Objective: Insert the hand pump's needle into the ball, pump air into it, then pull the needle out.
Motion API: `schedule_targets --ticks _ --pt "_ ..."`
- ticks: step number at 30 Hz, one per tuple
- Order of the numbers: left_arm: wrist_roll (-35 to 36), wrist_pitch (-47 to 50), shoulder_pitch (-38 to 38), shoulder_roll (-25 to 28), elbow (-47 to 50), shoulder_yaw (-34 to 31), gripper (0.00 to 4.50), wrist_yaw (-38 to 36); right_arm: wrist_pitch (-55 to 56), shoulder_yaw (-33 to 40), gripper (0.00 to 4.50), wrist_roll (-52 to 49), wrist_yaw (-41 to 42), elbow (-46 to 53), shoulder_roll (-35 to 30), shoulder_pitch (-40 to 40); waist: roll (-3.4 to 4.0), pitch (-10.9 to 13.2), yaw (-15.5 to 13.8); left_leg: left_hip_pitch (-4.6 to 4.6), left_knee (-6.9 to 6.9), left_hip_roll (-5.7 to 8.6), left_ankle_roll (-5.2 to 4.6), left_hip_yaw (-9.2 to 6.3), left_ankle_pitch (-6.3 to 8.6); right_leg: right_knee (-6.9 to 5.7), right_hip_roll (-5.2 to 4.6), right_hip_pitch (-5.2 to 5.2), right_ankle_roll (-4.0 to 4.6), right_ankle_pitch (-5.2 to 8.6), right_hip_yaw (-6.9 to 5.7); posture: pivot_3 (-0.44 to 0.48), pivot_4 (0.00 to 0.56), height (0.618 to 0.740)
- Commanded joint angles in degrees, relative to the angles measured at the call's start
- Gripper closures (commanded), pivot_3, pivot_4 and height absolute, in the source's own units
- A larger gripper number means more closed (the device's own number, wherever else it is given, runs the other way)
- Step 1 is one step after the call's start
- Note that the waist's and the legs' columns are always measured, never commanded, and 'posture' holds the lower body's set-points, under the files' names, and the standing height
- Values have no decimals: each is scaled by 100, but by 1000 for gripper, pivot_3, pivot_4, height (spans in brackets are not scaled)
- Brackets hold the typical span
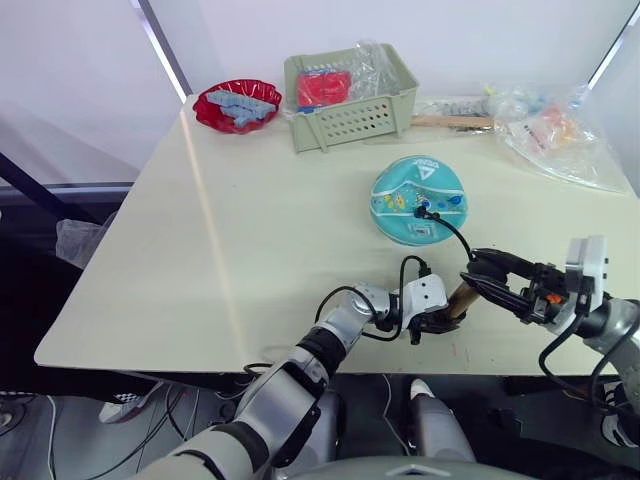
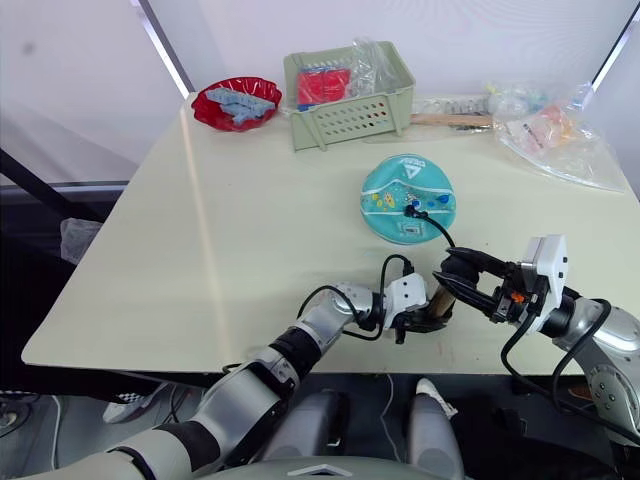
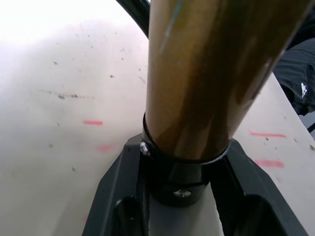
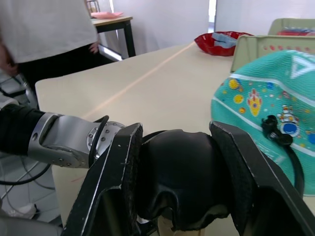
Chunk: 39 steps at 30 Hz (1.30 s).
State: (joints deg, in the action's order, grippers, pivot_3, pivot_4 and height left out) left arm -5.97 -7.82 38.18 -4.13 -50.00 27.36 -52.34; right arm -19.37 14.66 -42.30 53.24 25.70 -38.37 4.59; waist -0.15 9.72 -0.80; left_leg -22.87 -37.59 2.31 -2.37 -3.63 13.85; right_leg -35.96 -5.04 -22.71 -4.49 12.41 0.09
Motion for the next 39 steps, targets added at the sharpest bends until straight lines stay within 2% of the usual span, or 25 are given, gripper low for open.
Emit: schedule_targets --ticks 1,22,25,31,39 --pt "-159 206 -111 128 -444 -79 3312 123 93 656 2821 -509 -6 355 -138 -300 0 0 3 0 0 0 0 1 0 0 0 0 0 0 0 0 150 737" --pt "-221 175 -126 130 -816 -128 3312 92 -146 910 2821 -758 53 270 -262 -481 -11 -6 9 3 0 -2 0 0 0 -1 2 2 3 -3 -1 0 150 737" --pt "-236 149 -136 113 -856 -125 3312 115 -277 1057 2821 -920 -59 249 -406 -618 -11 -6 12 4 -1 -2 0 1 0 -1 2 1 3 -3 0 0 150 737" --pt "-279 94 -122 76 -1005 -143 3312 80 -1051 1507 2821 -1798 -523 104 -1069 -1404 -18 -3 3 3 -11 -5 0 7 0 -1 2 1 5 -12 3 0 150 737" --pt "-307 32 -62 29 -1160 -179 3312 91 -1650 1807 2821 -2474 -869 23 -1436 -1778 -21 -4 2 -2 -23 -10 -1 6 0 -1 2 3 5 -16 0 0 150 737"
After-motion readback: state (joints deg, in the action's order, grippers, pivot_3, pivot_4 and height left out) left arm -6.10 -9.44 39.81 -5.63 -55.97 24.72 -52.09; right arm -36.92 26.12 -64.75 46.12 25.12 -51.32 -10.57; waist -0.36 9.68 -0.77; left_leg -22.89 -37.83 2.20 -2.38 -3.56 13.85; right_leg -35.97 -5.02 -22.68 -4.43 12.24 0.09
